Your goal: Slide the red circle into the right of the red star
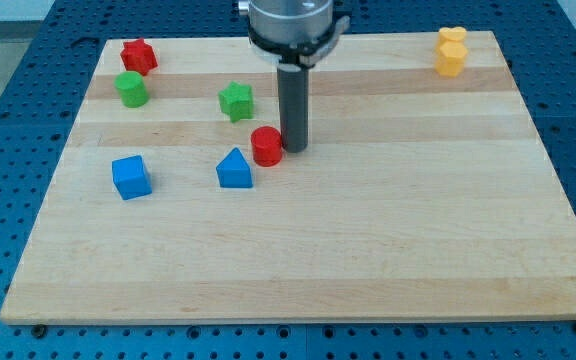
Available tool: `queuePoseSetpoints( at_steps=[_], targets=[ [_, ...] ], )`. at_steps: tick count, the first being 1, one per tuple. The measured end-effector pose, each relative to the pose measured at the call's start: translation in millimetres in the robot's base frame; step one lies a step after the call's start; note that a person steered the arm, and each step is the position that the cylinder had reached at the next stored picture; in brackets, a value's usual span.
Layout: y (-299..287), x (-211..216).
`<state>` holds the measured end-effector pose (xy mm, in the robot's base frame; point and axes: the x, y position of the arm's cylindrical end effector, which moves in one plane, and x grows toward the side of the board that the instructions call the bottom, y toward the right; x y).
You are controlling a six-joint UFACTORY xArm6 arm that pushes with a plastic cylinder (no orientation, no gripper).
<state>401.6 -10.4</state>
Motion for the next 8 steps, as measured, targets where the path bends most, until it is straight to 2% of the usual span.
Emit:
queuePoseSetpoints(
  at_steps=[2, 3, 4, 5, 6, 8],
  targets=[
    [-5.7, 54.9],
    [-32.0, 57.5],
    [-54.5, 21.0],
    [-54.2, -32.9],
    [-49.6, -59.6],
    [-30.0, -17.5]
  ],
)
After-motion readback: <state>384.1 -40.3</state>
